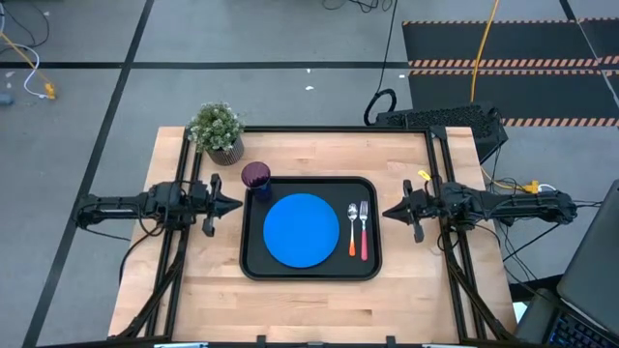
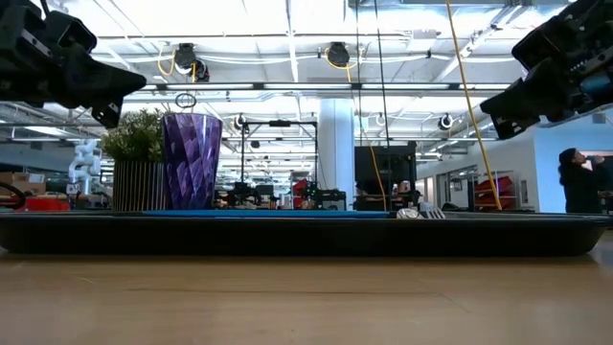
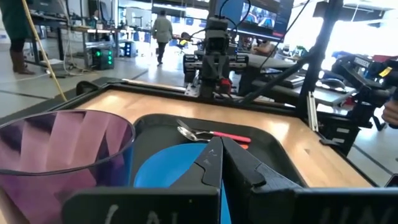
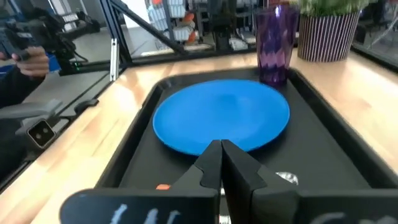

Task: Pick and place plate/cup/fork/spoon on tray
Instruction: Return to Home Position

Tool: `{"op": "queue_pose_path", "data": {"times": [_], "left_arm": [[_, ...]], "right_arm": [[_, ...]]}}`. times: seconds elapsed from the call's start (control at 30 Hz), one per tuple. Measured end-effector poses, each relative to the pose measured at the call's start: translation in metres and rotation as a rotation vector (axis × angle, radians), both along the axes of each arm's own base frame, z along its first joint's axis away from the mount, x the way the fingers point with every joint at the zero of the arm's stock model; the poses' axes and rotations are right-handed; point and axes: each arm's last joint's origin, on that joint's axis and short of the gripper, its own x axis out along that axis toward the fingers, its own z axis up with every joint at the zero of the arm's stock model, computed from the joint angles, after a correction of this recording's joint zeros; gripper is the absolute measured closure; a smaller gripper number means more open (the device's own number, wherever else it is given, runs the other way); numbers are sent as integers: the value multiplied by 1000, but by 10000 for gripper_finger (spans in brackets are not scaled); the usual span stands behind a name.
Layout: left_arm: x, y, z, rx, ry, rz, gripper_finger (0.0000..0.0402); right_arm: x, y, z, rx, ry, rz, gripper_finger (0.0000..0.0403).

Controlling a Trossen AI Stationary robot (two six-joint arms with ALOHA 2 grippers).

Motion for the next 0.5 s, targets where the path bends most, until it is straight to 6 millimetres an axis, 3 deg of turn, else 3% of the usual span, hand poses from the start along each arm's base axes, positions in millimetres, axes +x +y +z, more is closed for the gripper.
{"op": "queue_pose_path", "data": {"times": [0.23, 0.37, 0.5], "left_arm": [[0, 0, 0, -4, 1, -7, 398], [0, 0, 0, -7, 1, -8, 391], [0, 0, 0, -7, 1, -9, 389]], "right_arm": [[1, 0, 0, -23, -55, 8, 403], [3, 0, 9, -30, -218, -1, 403], [3, 0, 6, -46, -191, 8, 403]]}}
